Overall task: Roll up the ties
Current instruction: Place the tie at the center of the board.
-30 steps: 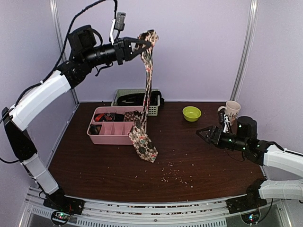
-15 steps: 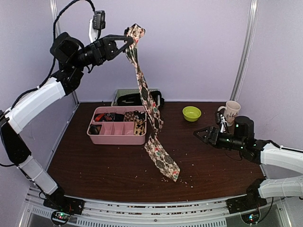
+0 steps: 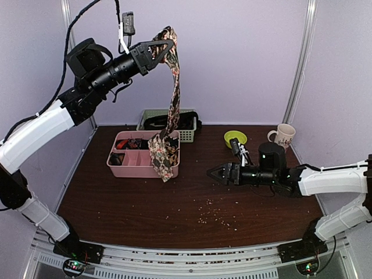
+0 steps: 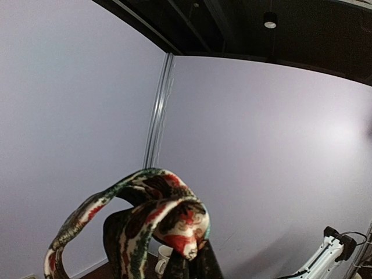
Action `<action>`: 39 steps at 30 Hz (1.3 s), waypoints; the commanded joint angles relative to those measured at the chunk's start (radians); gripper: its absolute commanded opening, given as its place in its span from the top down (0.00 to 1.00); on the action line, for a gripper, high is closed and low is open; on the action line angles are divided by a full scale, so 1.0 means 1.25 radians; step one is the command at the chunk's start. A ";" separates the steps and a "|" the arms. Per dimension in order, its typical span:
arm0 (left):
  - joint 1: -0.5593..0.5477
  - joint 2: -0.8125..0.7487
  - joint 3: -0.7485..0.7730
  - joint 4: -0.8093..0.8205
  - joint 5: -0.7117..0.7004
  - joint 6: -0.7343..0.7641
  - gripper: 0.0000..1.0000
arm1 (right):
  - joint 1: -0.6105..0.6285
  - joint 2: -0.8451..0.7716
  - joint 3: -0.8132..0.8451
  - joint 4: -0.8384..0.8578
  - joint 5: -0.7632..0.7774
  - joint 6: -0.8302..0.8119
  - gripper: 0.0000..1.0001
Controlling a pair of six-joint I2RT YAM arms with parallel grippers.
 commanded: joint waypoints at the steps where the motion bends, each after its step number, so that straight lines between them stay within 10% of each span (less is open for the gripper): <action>1: 0.004 0.000 0.041 -0.006 -0.073 0.042 1.00 | 0.023 0.057 0.056 0.084 0.061 -0.055 0.00; 34: -0.015 0.065 0.116 0.046 0.004 -0.005 1.00 | 0.123 0.240 0.257 -0.003 0.146 -0.385 0.00; 39: -0.015 0.065 0.123 0.047 -0.017 -0.007 1.00 | 0.123 0.262 0.279 -0.051 0.123 -0.400 0.44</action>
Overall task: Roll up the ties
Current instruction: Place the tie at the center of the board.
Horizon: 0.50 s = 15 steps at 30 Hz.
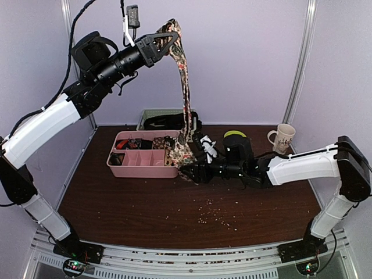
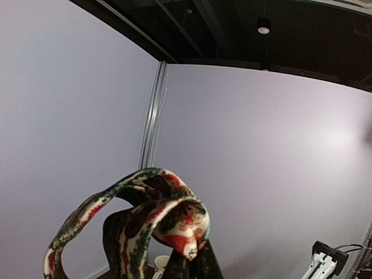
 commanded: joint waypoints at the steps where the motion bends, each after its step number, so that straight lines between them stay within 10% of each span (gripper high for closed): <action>1: -0.004 0.000 0.029 0.049 -0.027 -0.002 1.00 | 0.003 0.002 0.008 -0.049 -0.026 -0.017 0.56; 4: -0.003 -0.018 0.018 0.023 -0.116 0.036 1.00 | 0.004 -0.022 -0.023 -0.068 0.013 -0.007 0.98; 15: 0.009 -0.101 -0.006 -0.137 -0.764 0.206 1.00 | 0.001 -0.145 -0.173 -0.233 0.249 0.020 1.00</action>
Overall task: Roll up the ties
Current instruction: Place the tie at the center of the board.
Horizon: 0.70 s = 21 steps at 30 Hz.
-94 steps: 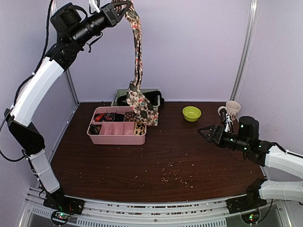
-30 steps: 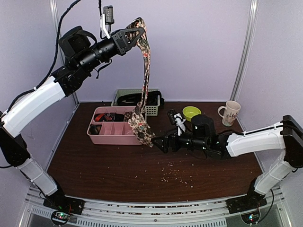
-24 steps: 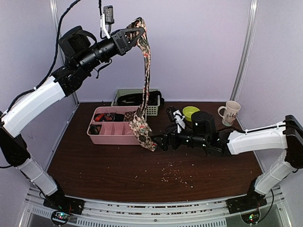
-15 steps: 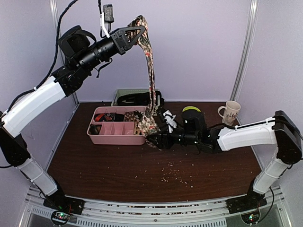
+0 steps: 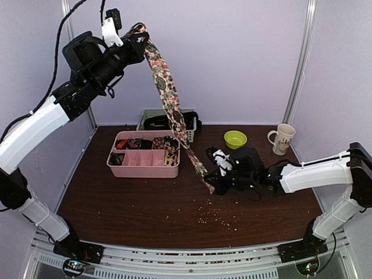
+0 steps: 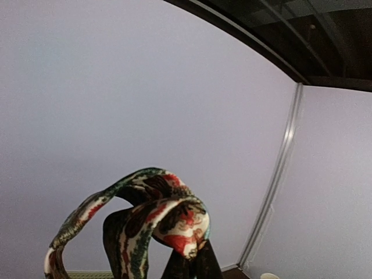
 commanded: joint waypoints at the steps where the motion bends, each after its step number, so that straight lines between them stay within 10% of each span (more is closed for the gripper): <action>1: 0.016 -0.043 0.028 -0.068 -0.352 0.090 1.00 | 0.001 -0.065 -0.055 -0.119 0.161 0.023 1.00; 9: 0.020 -0.151 -0.104 -0.249 -0.542 -0.104 1.00 | 0.000 -0.198 -0.009 -0.385 0.512 0.115 1.00; 21: 0.017 -0.378 -0.517 -0.693 -0.433 -0.927 1.00 | -0.034 -0.336 0.006 -0.536 0.796 0.099 1.00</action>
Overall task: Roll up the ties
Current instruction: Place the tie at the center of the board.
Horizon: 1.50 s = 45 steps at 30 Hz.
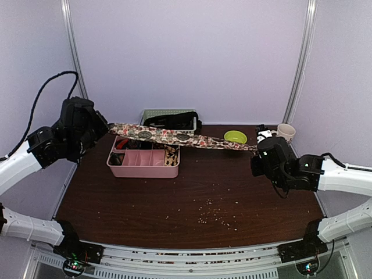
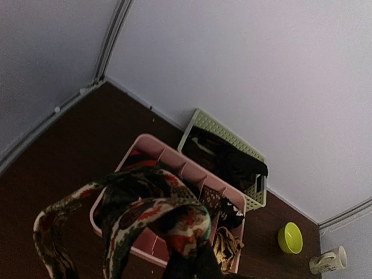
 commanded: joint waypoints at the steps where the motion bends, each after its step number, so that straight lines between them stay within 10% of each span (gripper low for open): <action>1: 0.012 -0.026 -0.053 -0.225 0.027 -0.410 1.00 | -0.023 -0.038 -0.021 -0.118 0.157 -0.025 1.00; 15: 0.000 0.071 -0.204 -0.257 0.146 -0.640 0.99 | -0.021 0.026 -0.027 -0.230 0.213 -0.061 1.00; 20: 0.016 0.127 -0.191 -0.212 0.160 -0.551 0.49 | -0.019 0.076 -0.004 -0.247 0.220 -0.060 1.00; 27: 0.025 0.075 -0.216 -0.096 0.136 -0.305 0.16 | -0.019 0.114 0.030 -0.301 0.331 -0.068 0.99; 33: 0.033 -0.037 -0.245 0.072 0.110 0.052 0.02 | -0.029 0.182 0.083 -0.414 0.444 0.025 0.06; 45: 0.138 -0.090 -0.265 0.151 0.277 0.266 0.02 | -0.065 0.047 0.142 -0.544 0.420 0.124 0.00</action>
